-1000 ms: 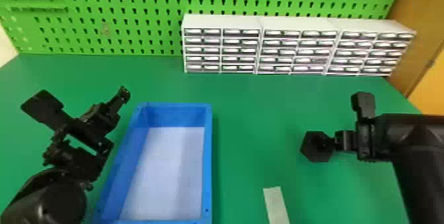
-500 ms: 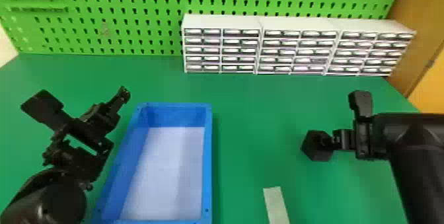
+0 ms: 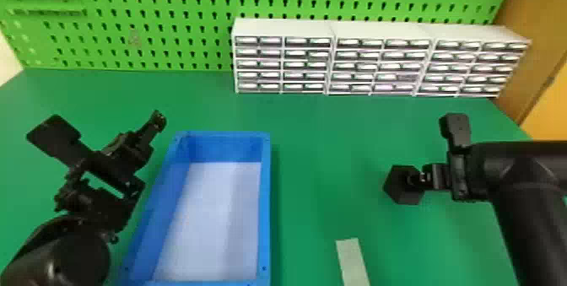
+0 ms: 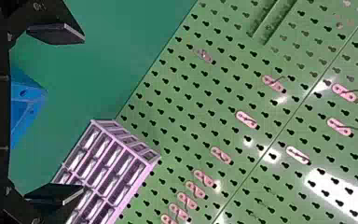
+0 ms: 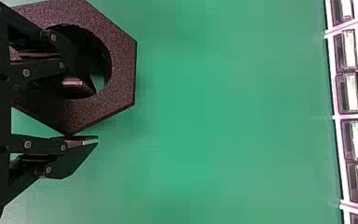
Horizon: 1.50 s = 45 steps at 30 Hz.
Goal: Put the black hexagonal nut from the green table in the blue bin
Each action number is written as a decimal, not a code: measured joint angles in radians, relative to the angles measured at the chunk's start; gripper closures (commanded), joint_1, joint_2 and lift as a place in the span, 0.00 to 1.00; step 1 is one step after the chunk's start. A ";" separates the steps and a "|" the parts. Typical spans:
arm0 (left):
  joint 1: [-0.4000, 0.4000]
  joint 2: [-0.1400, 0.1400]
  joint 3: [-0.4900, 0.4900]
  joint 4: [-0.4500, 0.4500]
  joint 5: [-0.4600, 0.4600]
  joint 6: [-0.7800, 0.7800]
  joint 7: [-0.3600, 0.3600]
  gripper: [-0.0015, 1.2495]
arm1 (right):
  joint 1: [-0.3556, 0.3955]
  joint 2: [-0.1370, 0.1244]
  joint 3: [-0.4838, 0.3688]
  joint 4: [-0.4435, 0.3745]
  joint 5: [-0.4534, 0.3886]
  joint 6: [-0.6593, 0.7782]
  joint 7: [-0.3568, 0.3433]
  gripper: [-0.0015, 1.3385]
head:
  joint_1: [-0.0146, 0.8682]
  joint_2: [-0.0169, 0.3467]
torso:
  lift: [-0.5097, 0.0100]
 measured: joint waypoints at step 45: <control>0.005 0.000 0.009 -0.001 -0.001 0.000 -0.004 0.12 | 0.069 0.005 0.097 -0.370 -0.097 -0.457 -0.006 0.75 | 0.80 0.07 | 0.79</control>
